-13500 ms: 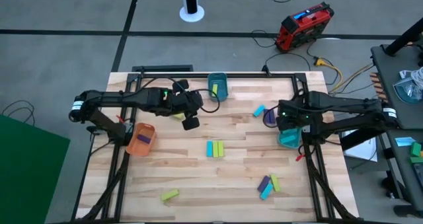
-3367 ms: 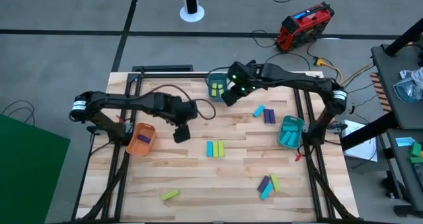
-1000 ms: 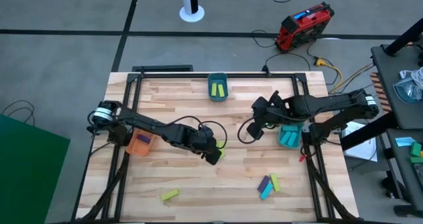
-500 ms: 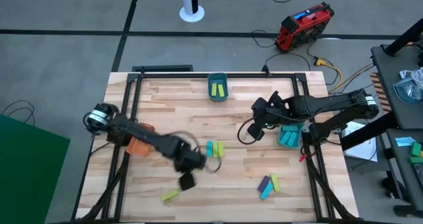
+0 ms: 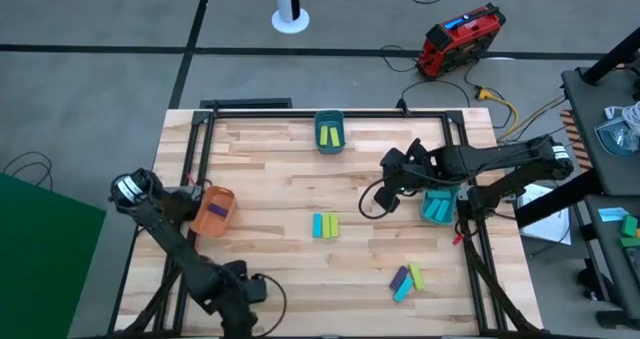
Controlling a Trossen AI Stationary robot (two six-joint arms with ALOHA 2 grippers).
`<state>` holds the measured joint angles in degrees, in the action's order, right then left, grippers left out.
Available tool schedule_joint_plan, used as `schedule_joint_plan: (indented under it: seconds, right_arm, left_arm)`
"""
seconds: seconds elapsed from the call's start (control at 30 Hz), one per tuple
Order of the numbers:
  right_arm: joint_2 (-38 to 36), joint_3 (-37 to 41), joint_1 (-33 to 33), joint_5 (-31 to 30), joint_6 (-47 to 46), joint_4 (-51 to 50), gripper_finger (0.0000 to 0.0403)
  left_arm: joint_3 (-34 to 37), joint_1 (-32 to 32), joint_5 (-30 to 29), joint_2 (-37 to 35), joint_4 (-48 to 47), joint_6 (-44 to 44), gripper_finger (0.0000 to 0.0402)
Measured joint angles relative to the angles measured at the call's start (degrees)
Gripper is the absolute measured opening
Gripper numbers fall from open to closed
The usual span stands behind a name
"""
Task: Sort blocks
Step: Put the green block into the blue bin
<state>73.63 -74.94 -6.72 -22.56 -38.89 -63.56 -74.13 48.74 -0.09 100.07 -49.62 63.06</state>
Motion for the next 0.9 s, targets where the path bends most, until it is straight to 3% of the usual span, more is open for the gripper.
schedule_joint_plan:
  seconds: [0.23, 0.57, 0.9]
  right_arm:
    - [0.0, 0.02, 0.0, -0.05, 0.09, 1.52, 0.0013]
    - [0.04, 0.11, 0.0, -0.07, -0.04, 1.74, 0.0013]
    - [0.04, 0.11, 0.0, -0.07, -0.04, 2.77, 0.0013]
  left_arm:
    - [2.05, -0.93, -6.1, 0.0, 0.72, 2.65, 0.0231]
    - [9.04, -1.17, -5.99, 0.0, 12.34, 6.46, 0.0229]
    - [13.55, -1.65, -6.44, 0.02, 14.52, 6.43, 0.0204]
